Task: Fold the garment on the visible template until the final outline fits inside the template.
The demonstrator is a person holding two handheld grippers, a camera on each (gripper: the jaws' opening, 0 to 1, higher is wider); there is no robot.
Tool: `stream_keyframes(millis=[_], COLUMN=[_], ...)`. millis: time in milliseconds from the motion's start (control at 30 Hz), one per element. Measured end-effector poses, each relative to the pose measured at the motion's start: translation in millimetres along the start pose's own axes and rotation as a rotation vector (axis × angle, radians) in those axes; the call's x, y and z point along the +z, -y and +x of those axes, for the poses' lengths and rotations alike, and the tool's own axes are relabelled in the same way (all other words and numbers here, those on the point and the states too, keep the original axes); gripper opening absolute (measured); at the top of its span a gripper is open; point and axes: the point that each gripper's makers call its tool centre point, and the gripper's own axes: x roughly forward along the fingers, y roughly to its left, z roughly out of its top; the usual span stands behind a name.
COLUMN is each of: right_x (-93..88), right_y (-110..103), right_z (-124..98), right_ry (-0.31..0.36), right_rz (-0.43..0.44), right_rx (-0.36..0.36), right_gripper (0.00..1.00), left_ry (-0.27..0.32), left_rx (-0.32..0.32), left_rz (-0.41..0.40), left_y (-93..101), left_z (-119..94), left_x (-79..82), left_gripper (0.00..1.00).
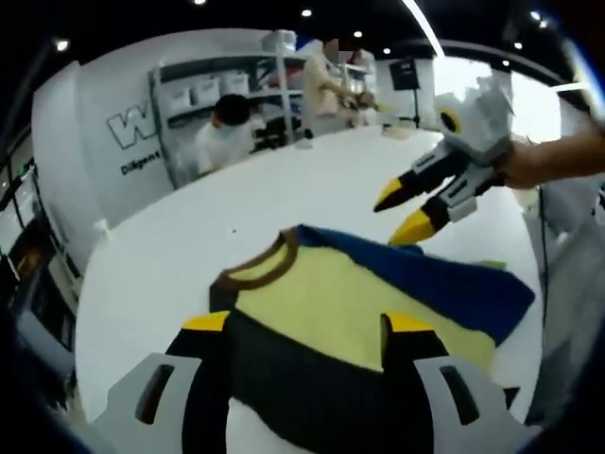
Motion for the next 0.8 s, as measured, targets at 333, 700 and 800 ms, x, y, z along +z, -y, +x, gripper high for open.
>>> stream_keyframes(millis=[333, 700, 800], right_x=[-26.0, -63.8, -72.0], right_y=[-30.2, -73.8, -82.4], right_z=[-18.2, -36.4, -42.6], right_ry=[-0.035, -0.08, -0.093], right_rz=[0.006, 0.012, 0.012], right_rx=[0.039, 0.087, 0.1], right_gripper=[0.29, 0.28, 0.27], left_ry=[-0.034, -0.042, -0.053], left_rx=[-0.082, -0.13, -0.158], left_rz=[0.027, -0.002, -0.002], left_y=[47.3, 97.6, 113.9], left_z=[-15.2, -38.4, -42.2], left_x=[-28.5, -43.0, -50.7], left_gripper=[0.58, 0.56, 0.56])
